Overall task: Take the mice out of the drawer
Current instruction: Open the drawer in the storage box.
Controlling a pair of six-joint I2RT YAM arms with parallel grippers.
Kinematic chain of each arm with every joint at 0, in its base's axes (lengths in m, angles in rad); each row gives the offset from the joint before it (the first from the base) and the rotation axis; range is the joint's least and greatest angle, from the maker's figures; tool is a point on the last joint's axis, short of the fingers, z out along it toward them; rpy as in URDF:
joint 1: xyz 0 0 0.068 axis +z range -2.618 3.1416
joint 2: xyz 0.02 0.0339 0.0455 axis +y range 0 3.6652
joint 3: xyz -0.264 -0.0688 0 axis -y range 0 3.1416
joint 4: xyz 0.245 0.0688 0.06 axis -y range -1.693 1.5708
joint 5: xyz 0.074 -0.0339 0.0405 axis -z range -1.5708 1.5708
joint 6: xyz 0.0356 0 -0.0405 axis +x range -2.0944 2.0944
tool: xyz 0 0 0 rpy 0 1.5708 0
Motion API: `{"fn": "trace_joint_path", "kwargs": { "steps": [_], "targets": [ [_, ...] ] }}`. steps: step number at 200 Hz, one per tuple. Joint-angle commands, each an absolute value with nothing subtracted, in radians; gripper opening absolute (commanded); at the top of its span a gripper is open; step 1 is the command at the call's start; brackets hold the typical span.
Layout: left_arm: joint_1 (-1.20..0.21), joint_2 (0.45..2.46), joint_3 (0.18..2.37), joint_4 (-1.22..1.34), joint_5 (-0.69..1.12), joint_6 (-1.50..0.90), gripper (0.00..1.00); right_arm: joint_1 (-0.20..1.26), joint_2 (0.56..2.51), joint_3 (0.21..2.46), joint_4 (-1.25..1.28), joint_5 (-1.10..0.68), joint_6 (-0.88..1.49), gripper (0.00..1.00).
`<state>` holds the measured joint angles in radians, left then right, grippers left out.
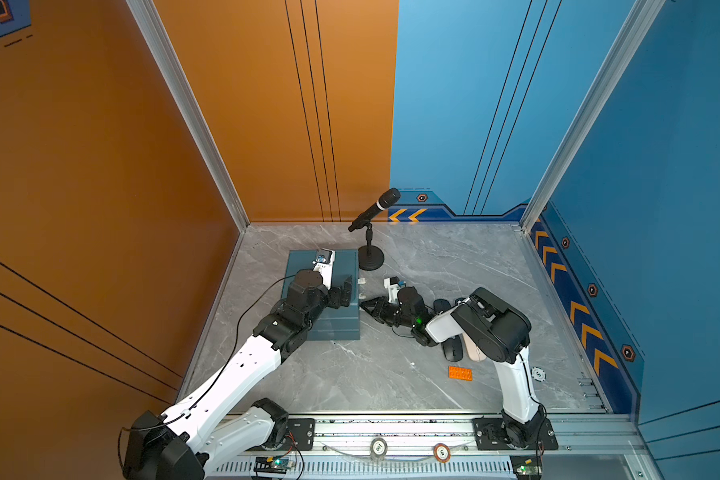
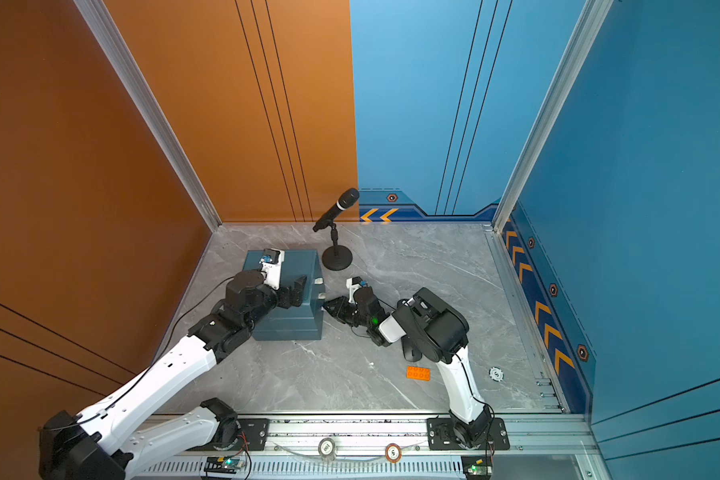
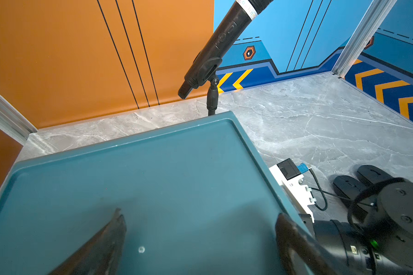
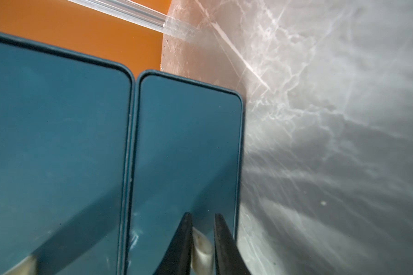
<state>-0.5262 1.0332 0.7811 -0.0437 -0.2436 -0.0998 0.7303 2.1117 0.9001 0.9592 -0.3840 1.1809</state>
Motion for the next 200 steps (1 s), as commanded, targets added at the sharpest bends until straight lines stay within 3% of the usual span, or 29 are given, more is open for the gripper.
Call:
{"fn": "trace_joint_path", "kwargs": {
  "steps": [1, 73, 200],
  "targets": [
    [-0.54, 1.05, 0.77, -0.144, -0.266, -0.08, 0.98, 0.773, 2.12, 0.894, 1.025, -0.378, 1.207, 0.18],
    [-0.551, 1.039, 0.774, -0.147, -0.273, -0.078, 0.98, 0.819, 2.094, 0.873, 0.983, -0.277, 1.211, 0.08],
    [-0.561, 1.026, 0.777, -0.152, -0.298, -0.074, 0.98, 0.899, 1.976, 0.949, 0.516, 0.037, 0.957, 0.0]
  ]
}}
